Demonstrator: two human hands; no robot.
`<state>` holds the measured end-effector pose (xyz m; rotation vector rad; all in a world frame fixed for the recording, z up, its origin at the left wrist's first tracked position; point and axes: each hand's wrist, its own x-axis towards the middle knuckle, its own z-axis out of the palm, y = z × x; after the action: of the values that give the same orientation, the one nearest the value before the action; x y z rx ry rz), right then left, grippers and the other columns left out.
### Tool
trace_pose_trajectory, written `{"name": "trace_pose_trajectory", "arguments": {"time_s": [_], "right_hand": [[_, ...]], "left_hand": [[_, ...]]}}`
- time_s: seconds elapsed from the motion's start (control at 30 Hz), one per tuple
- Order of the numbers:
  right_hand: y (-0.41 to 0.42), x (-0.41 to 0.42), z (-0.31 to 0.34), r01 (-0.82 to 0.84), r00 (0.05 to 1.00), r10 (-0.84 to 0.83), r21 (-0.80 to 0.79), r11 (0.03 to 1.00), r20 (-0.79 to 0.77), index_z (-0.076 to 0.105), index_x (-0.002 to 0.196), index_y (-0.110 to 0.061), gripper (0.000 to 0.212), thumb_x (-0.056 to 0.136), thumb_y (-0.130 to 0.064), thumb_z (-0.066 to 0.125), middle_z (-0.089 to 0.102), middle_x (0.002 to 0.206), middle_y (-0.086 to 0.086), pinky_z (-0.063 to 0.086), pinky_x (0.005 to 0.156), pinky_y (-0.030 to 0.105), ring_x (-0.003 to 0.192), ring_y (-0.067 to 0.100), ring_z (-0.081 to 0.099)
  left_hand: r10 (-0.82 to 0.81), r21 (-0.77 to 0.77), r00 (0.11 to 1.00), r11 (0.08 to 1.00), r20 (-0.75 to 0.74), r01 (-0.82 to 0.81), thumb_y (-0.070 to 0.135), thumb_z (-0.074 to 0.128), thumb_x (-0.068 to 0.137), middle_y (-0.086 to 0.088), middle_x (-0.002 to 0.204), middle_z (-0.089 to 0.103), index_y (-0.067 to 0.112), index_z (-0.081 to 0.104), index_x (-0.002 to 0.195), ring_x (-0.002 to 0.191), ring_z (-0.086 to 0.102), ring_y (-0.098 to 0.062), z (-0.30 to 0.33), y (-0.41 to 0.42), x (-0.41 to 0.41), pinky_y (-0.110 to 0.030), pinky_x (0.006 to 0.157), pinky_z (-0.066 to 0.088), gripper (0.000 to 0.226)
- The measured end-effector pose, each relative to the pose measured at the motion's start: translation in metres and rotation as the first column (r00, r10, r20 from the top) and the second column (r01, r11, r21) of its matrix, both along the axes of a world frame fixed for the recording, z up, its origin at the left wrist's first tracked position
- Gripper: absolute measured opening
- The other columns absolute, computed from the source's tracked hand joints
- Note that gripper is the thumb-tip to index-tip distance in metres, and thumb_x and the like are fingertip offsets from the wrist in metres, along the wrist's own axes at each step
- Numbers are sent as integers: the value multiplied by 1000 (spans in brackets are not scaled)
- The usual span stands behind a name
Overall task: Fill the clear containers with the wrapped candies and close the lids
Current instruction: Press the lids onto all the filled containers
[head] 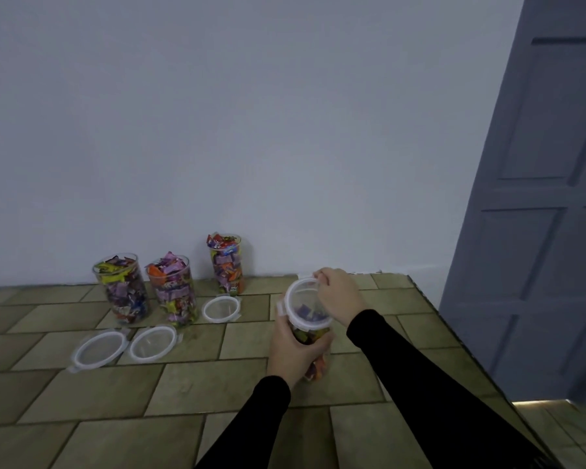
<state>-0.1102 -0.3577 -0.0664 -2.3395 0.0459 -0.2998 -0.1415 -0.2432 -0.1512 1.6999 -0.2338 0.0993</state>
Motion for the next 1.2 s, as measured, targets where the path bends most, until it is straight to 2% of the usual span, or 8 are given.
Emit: {"name": "trace_pose_trajectory", "arguments": {"time_s": [0.13,0.27,0.37,0.47,0.67,0.9,1.07,1.2], "right_hand": [[5,10,7,-11,1000,10,-26,1000,-17,63,100,-9,28,99,-15,36,52,113,10,43,78,27,91,22,55],[6,13,5,12,1000,-13,-46,999,-28,64,98,-6,31,99,-20,36,57,109,13,42,64,27,76,20,53],[10,10,2,40,999,-39,-81,996,6,64,107,-4,35,101,-24,36,52,112,12,47,77,31,85,22,55],[9,7,3,52,999,-50,-88,995,16,63,103,-7,34,100,-32,40,53,111,11,46,81,32,90,24,57],[7,-5,2,-60,997,67,-195,979,28,61,108,-22,47,78,-58,60,49,109,-3,47,89,32,100,13,51],[11,-7,-3,-22,994,53,-289,957,97,59,114,-22,51,78,-59,58,49,114,-2,44,94,33,109,17,48],[14,-7,-4,-17,997,45,-392,920,63,54,119,-23,52,82,-60,52,48,118,0,43,95,39,113,19,45],[10,-3,4,-81,994,104,-455,887,26,54,127,-30,51,85,-58,49,46,121,1,37,97,32,117,21,38]], "left_hand": [[34,23,999,999,-12,-34,47,84,53,16,116,58,54,32,114,106,59,-2,5,2,0,-14,81,49,80],[19,47,1000,999,-24,-18,53,82,50,14,125,55,51,26,125,113,56,-3,6,6,-1,-23,93,50,93],[4,49,999,999,-39,-2,54,81,49,13,125,55,40,28,133,113,56,-5,5,8,0,-24,93,50,100],[22,57,999,998,-39,-19,54,81,48,11,120,59,40,41,122,111,58,-6,6,7,-1,-28,94,51,85],[-2,53,998,999,-68,6,55,81,49,10,122,59,37,39,125,110,58,-6,7,9,-2,-30,95,51,89],[-2,57,998,998,-57,5,27,85,68,13,116,59,43,41,111,108,58,-3,8,9,-1,-24,90,51,65],[-10,60,998,998,-55,13,24,85,70,20,112,56,49,40,105,104,55,4,6,9,-1,-23,90,49,62],[-11,75,999,997,-51,15,25,85,69,15,115,57,45,39,110,105,57,0,7,7,-1,-22,88,51,65]]}}
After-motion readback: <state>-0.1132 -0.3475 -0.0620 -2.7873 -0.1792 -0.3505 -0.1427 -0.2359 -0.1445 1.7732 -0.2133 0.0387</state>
